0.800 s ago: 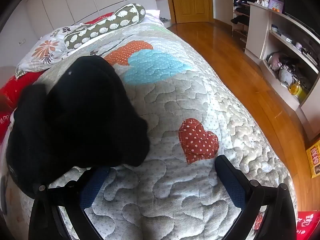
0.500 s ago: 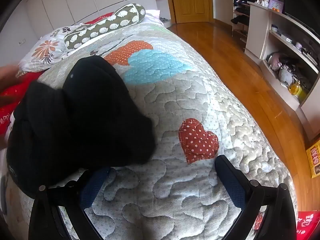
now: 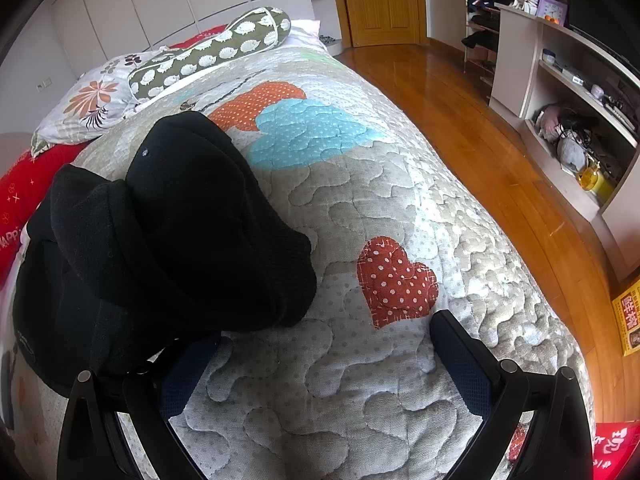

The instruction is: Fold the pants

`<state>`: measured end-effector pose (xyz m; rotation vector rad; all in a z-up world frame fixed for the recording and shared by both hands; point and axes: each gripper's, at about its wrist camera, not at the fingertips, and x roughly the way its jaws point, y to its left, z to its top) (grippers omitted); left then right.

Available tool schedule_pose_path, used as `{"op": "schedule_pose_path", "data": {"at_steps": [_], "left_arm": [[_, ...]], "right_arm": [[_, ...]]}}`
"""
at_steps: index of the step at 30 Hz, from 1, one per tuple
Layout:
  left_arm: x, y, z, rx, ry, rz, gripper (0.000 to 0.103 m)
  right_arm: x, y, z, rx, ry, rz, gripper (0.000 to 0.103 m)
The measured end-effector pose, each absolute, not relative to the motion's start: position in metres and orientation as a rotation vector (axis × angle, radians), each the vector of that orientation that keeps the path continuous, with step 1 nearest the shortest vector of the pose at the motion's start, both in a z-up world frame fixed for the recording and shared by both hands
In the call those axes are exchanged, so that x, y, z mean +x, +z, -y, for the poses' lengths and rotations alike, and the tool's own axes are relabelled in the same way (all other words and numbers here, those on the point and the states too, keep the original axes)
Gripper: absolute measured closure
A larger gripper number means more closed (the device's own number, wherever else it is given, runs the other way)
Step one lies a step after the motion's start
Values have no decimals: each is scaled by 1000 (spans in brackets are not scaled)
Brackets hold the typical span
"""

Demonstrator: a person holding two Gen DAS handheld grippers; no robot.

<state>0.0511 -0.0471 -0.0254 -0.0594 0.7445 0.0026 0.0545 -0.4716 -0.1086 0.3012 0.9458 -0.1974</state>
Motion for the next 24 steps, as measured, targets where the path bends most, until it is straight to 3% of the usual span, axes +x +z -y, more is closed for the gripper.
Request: {"op": "schedule_pose_path", "data": {"at_steps": [7,9,17,24], "left_arm": [[53,-30,46,-63,-14,-748,31],[56,-32,45,-64,-16,-757,31],[68,-31,50,-58,-15,-761,31],[73,-27,59,-48,-14,-754,31]], "right_arm": [[61,-104,469,293,-230,-1004,0],[56,-93,468,295,-192,-1012,5],[23,-25,423,268,41,-764,7],[59,-15,355,92,92,-742,7]]}}
